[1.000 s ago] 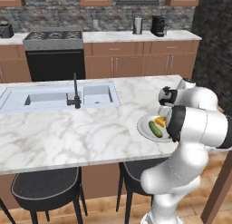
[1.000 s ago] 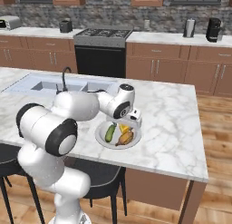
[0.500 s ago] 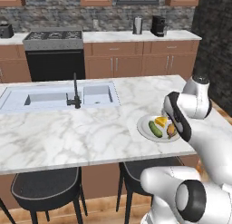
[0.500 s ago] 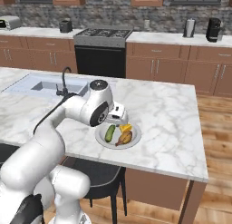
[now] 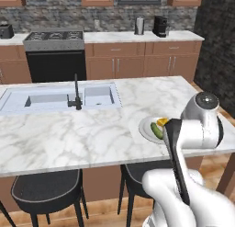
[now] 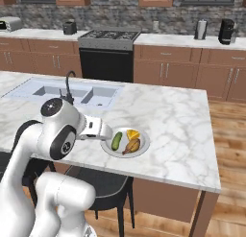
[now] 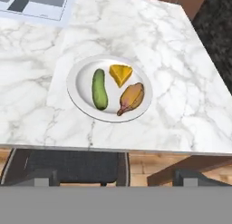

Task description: Take the cheese, chicken drumstick, and cucumber from the fridge and place them on the plate on the dining counter to create an appetizer plate.

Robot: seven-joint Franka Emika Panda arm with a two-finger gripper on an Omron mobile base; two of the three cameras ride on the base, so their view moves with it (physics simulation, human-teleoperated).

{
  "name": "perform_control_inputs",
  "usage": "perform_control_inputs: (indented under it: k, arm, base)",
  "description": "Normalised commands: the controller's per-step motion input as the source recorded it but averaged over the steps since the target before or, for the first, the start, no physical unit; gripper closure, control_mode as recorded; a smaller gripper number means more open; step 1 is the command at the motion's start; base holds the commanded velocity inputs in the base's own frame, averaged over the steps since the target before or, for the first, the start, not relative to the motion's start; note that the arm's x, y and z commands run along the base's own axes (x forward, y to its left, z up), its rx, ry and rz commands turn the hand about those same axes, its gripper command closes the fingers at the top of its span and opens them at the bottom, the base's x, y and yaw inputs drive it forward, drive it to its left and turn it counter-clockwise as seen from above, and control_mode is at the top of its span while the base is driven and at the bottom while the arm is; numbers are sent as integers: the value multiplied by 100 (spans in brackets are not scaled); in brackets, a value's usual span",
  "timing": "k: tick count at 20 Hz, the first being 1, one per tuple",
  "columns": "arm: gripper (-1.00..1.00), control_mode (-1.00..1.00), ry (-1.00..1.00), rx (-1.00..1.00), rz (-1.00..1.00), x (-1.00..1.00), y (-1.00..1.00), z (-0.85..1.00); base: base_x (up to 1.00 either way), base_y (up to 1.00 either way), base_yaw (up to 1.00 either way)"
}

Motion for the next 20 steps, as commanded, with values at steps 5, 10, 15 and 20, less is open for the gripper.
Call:
perform_control_inputs:
  k: [5,10,15,20]
  arm:
    - [-100,-100,-33,-4,0,-100,7,47]
    - [-100,-100,-30,-12,0,-94,44,62]
    - [-100,-100,-20,-19,0,-37,90,20]
    - [-100,-100,-9,-22,0,-3,100,0]
  base:
    - [0,0,0]
    - [0,0,0]
    - [0,0,0]
    - [0,0,0]
